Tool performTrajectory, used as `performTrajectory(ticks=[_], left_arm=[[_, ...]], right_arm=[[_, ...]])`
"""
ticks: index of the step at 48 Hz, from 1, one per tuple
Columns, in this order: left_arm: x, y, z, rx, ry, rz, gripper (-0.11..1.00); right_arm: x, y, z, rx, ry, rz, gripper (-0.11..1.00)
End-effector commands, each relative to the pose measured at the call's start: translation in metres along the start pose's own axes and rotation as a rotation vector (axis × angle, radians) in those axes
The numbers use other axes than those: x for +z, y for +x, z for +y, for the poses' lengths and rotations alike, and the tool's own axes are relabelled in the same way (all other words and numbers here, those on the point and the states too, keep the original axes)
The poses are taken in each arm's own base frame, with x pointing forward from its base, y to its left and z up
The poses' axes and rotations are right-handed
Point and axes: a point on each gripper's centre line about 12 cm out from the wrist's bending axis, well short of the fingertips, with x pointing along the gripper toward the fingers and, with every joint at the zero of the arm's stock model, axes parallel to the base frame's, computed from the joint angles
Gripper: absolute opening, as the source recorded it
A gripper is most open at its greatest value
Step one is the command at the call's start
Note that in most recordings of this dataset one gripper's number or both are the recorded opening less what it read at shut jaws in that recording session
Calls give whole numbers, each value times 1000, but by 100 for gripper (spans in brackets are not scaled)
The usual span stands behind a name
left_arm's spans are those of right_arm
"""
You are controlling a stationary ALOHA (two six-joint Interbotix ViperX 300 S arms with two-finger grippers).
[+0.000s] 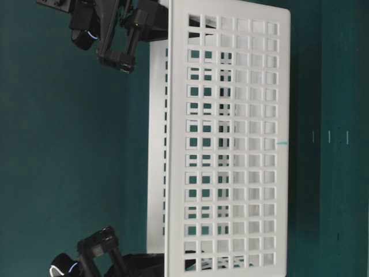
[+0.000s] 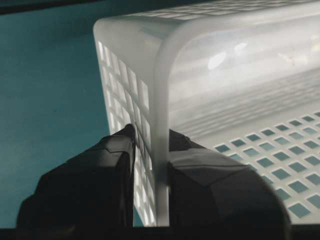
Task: Lift the white basket with both hands.
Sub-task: 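Lift the basket with both grippers and pull it toward the front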
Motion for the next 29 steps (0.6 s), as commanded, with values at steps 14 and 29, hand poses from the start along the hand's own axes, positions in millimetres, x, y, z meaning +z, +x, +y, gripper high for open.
performTrajectory(ticks=[14, 29], left_arm=[[-23, -21, -12, -78, -13, 21, 9], [-44, -24, -12, -87, -9, 58, 9]], right_arm=[[-24, -4, 5, 8, -78, 20, 18], [-47, -4, 8, 11, -93, 40, 18]])
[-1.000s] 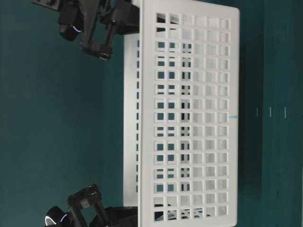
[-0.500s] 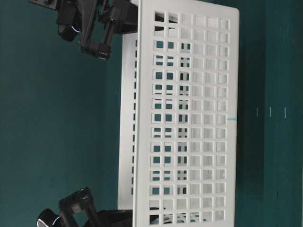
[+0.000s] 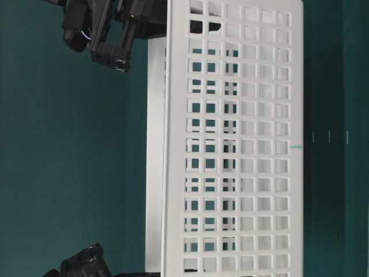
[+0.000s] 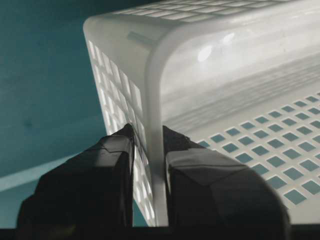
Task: Lift the white basket with both hands.
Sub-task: 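Lift the basket with both grippers and pull it toward the front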
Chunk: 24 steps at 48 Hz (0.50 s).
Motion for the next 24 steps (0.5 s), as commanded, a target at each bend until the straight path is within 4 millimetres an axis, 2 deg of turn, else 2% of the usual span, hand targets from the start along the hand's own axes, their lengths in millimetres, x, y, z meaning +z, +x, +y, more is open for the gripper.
performTrajectory(ticks=[1, 11, 24], left_arm=[[-5, -8, -6, -33, 21, 2, 9], [-27, -8, -11, -45, 35, 43, 9], [-42, -8, -17, -60, 47, 70, 9]], right_arm=[[-12, -1, 1, -2, -34, 9, 18], [-35, 1, 4, -4, -35, 31, 18], [-58, 4, 6, -11, -39, 50, 18]])
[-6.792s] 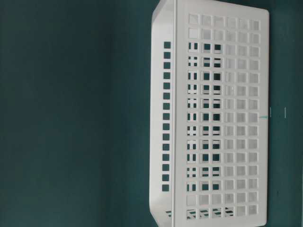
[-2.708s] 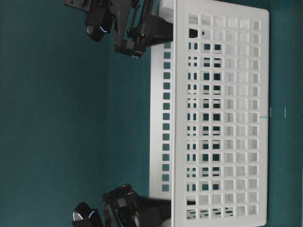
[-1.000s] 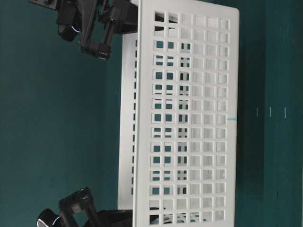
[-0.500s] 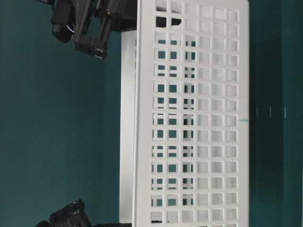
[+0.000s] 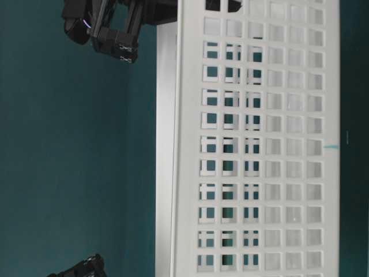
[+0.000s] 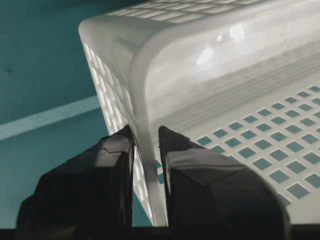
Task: Lift the white basket with both hands.
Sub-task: 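Lift the basket with both grippers and pull it toward the front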
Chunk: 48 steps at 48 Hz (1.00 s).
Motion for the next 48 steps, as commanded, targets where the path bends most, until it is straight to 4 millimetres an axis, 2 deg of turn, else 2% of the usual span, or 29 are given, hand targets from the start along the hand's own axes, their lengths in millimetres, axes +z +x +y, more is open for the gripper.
performTrajectory(ticks=[1, 11, 24, 48], left_arm=[[-4, -7, -10, -43, 24, 2, 9], [-16, 2, -14, -26, 53, 26, 9], [-16, 11, -13, 0, 57, 30, 7], [-19, 33, 6, 85, 61, 42, 7]], right_arm=[[-12, 1, 2, -2, -37, 8, 18], [-21, 2, 4, 2, -25, 13, 18], [-25, 6, 4, 1, -31, 16, 18], [-29, 29, -3, -15, -47, 11, 18]])
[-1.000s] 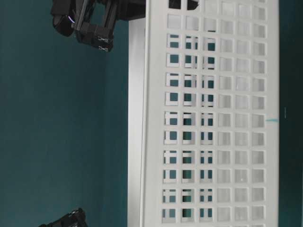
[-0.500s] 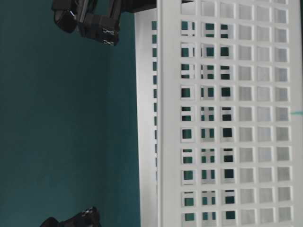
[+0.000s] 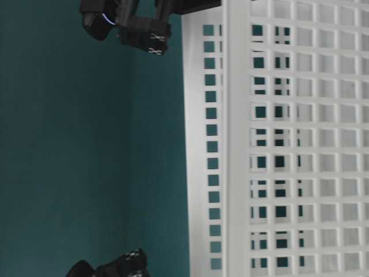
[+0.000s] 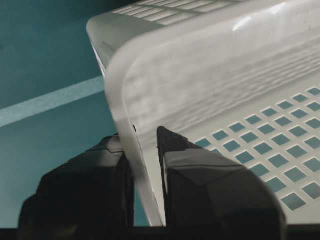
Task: Lift the white basket with both hands.
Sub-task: 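Lift the basket with both grippers and pull it toward the front, then lower the basket to the table and open both grippers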
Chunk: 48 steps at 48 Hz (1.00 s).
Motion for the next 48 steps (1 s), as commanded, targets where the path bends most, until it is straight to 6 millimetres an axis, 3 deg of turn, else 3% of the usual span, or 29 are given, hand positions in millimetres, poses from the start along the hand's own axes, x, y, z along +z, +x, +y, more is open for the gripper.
performTrajectory(ticks=[1, 48], left_arm=[[1, 2, 0, 1, 11, -6, 7], [1, 19, 7, 30, 24, -4, 5]], right_arm=[[-7, 5, 3, 9, -37, 1, 18], [-8, 33, -13, -48, -35, 5, 18]])
